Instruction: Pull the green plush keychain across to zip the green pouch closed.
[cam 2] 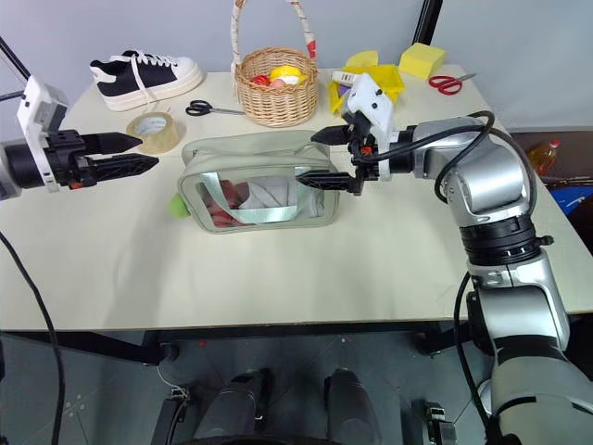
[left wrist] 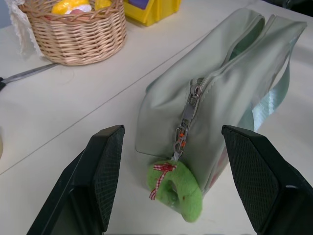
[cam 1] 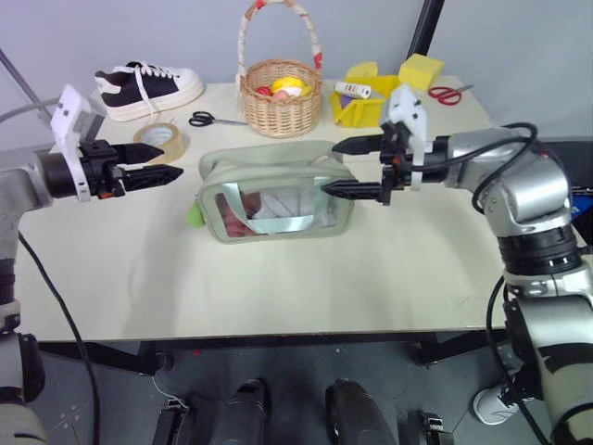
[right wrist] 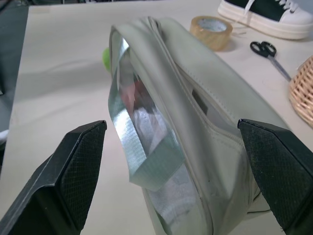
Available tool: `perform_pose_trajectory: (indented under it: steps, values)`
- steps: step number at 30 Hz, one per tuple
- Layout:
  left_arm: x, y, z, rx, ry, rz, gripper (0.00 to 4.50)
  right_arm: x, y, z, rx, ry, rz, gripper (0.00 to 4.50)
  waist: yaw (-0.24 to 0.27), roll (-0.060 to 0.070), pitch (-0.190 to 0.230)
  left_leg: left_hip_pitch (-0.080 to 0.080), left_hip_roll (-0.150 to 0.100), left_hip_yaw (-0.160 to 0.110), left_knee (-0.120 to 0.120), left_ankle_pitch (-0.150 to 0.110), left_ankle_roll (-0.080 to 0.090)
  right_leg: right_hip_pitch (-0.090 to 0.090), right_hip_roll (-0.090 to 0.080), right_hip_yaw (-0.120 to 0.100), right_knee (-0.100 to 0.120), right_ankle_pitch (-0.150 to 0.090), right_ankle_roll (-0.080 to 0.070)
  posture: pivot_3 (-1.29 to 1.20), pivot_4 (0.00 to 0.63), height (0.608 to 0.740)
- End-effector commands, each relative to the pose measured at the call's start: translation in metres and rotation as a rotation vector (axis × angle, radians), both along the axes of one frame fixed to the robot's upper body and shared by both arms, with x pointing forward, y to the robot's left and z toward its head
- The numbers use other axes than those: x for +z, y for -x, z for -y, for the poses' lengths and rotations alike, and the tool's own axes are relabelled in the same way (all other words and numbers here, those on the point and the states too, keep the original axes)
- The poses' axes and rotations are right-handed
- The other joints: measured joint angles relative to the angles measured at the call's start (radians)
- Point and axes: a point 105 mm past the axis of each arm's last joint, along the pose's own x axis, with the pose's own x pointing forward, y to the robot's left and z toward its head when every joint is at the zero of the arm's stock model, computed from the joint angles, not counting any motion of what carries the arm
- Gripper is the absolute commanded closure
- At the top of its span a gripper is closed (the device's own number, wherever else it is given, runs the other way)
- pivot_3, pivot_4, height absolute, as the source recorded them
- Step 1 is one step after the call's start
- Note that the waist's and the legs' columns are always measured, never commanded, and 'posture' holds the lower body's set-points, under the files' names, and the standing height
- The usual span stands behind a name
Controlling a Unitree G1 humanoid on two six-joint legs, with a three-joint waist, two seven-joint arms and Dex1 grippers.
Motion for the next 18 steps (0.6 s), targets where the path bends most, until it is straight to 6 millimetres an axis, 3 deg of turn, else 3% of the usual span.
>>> perform_pose_trajectory:
  steps: [1, 2, 8, 13, 18]
  values:
    - [0.012, 0.006, 0.004, -0.010, 0.011, 0.051, 1.09, 0.006, -0.007, -0.004, 0.001, 0.026, 0.079, 0.58, -0.001, 0.000, 0.000, 0.000, 0.000, 0.000, 0.000, 0.000, 0.000, 0.000, 0.000, 0.000, 0.000, 0.000, 0.000, 0.00, 0.150, 0.740]
    - [0.011, 0.007, 0.006, -0.013, 0.013, 0.051, 1.09, 0.002, -0.010, -0.003, -0.002, 0.043, 0.083, 0.83, -0.003, 0.000, 0.000, 0.000, 0.000, 0.000, 0.000, 0.000, 0.000, 0.000, 0.000, 0.000, 0.000, 0.000, 0.000, 0.00, 0.150, 0.740]
    - [0.009, 0.009, -0.009, 0.049, 0.007, 0.052, 1.09, 0.002, -0.003, -0.009, 0.043, 0.055, 0.092, 3.97, -0.013, 0.000, 0.000, 0.000, 0.000, 0.000, 0.000, 0.000, 0.000, -0.001, 0.000, 0.000, 0.000, 0.000, 0.000, 0.00, 0.150, 0.740]
    - [0.005, 0.002, -0.031, 0.140, 0.010, 0.058, 1.09, 0.006, 0.007, -0.016, 0.083, 0.050, 0.087, 3.97, -0.012, 0.000, 0.000, 0.000, 0.000, -0.001, 0.000, 0.000, 0.000, -0.001, 0.000, 0.000, 0.001, 0.000, 0.000, 0.00, 0.150, 0.740]
    - [-0.023, -0.002, -0.041, 0.163, -0.053, 0.008, 1.09, -0.001, 0.008, -0.015, 0.080, 0.070, 0.082, 3.97, -0.012, 0.000, 0.000, 0.000, 0.000, -0.002, 0.000, 0.000, 0.000, -0.001, 0.000, 0.000, 0.001, 0.000, 0.000, 0.00, 0.150, 0.740]
